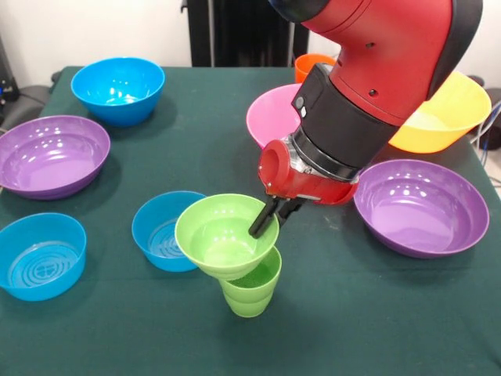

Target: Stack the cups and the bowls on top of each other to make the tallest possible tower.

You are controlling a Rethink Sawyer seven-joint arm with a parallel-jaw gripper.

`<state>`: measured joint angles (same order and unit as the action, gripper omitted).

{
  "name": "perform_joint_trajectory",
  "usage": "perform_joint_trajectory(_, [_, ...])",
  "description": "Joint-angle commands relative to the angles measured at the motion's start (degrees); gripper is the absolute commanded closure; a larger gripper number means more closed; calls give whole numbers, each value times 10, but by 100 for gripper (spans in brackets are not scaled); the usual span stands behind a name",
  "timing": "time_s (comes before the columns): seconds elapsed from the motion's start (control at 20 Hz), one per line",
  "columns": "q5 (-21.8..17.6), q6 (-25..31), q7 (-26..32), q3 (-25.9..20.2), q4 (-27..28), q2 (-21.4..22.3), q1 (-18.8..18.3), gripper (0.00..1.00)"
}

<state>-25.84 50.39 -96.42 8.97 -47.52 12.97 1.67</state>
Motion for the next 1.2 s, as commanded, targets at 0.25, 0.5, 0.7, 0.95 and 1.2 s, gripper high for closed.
perform_joint_trajectory(0.25, [-18, -31, 76, -56, -56, 13, 1, 100])
perform_joint_trajectory(0.5, [-12, -32, 74, -65, -51, 7, 2, 100])
perform_joint_trajectory(0.7, [-9, -24, 76, -69, -43, 7, 5, 100])
perform_joint_trajectory(0.95, [-8, -26, 81, -74, -38, 6, 6, 100])
perform_joint_trajectory(1.2, [-6, -40, 77, -77, -54, 11, 4, 100])
